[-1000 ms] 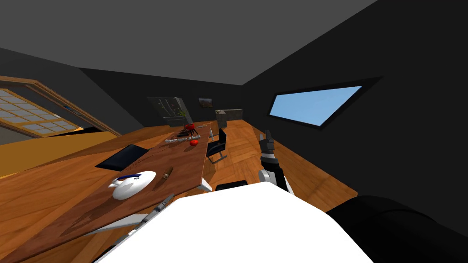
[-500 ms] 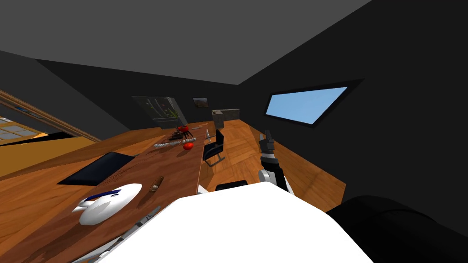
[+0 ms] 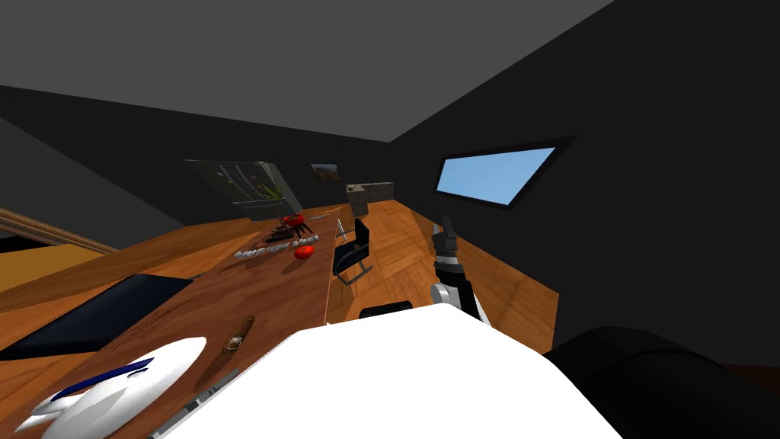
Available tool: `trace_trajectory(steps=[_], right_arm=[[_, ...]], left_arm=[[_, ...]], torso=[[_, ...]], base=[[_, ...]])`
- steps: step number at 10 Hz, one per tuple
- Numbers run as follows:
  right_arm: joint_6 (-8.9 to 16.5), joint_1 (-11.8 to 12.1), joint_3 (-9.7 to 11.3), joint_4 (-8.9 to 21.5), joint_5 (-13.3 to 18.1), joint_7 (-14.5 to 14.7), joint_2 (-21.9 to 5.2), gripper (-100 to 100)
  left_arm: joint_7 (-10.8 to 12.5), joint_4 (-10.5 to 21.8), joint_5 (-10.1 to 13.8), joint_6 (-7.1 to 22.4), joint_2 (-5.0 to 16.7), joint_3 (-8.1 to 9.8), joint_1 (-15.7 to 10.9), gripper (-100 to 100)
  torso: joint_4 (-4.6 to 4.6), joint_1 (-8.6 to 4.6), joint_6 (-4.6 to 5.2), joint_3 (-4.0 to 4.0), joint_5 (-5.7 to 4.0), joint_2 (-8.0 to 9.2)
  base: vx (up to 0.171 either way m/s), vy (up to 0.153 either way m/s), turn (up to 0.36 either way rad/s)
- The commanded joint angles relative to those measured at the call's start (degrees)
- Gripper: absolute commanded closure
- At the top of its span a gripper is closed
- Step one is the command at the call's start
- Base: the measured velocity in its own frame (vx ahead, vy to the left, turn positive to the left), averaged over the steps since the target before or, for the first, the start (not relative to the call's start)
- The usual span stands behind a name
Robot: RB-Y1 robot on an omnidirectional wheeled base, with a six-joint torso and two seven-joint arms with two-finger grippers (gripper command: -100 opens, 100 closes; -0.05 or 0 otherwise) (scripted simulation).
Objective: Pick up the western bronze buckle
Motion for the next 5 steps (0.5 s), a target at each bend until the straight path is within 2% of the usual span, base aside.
trace_trajectory(steps=[1,2,3,5], right_arm=[[0.0,0.0,0.0,0.0,0.0,0.0,0.0,0],[0.0,0.0,0.0,0.0,0.0,0.0,0.0,0],[0.0,0.0,0.0,0.0,0.0,0.0,0.0,0],[0.0,0.0,0.0,0.0,0.0,0.0,0.0,0]], left_arm=[[-0.1,2.4,-0.6,-0.3,0.1,-0.42,-0.7,-100],[-0.1,2.4,-0.6,-0.3,0.1,-0.42,-0.7,-100],[-0.1,4.3,-1.5,-0.3,0.8,-0.74,-0.8,-100],[-0.2,7.6,-3.2,-0.3,1.8,-1.33,-1.2,-100]], torso=[[0.0,0.0,0.0,0.0,0.0,0.0],[0.02,-0.04,-0.04,0.05,0.0,0.09],[0.04,-0.12,-0.05,0.12,-0.01,0.21],[0.01,0.02,0.0,0.03,0.0,0.04]], base=[[0.052,0.036,-0.083],[0.02,0.013,0.007],[0.047,0.024,-0.163],[0.1,0.07,-0.226]])
